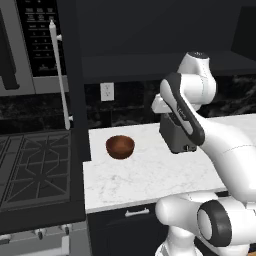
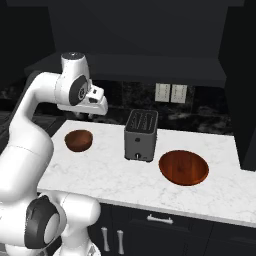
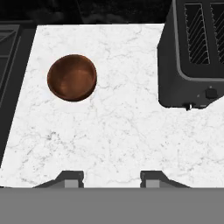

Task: Pick up the bowls on the counter and stack them on top of one another in the open cabinet. Place the smaller bowl on top of the larger bowl.

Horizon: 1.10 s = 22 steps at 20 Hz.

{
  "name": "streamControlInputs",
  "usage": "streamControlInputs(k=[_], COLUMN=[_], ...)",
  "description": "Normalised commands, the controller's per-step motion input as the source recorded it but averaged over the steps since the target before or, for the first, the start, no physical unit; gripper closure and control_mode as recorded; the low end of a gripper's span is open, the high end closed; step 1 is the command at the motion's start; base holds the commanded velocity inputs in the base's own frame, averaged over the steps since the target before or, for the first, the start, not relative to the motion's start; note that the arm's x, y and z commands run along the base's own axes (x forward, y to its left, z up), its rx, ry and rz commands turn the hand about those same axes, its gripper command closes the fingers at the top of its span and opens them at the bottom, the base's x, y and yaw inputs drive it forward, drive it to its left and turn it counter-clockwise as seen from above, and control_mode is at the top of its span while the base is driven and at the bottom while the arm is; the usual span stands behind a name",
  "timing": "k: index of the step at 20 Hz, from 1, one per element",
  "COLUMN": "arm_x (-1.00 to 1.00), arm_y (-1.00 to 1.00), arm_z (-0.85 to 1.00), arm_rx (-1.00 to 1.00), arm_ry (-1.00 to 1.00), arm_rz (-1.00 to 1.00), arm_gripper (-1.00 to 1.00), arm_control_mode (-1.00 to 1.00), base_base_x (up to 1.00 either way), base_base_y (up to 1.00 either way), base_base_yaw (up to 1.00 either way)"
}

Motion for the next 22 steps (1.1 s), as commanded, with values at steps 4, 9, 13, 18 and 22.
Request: streamControlInputs(k=[4, 9, 13, 18, 22], arm_x=[-0.25, -0.72, -0.78, -0.05, 0.28], arm_y=[0.00, 0.07, 0.13, 0.22, 0.28], arm_z=[0.00, -0.04, -0.47, -0.53, -0.37], arm_rx=[0.00, 0.00, 0.02, 0.14, 0.07], arm_ry=[0.00, -0.06, -0.13, 0.00, 0.01], arm_rz=[0.00, 0.00, -0.03, -0.11, -0.10], arm_gripper=[-1.00, -1.00, -1.00, -1.00, -1.00], arm_control_mode=[-1.00, -1.00, -1.00, -1.00, -1.00], base_base_x=[0.00, 0.00, 0.00, 0.00, 0.00], base_base_y=[0.00, 0.00, 0.00, 0.00, 0.00], base_base_yaw=[0.00, 0.00, 0.00, 0.00, 0.00])
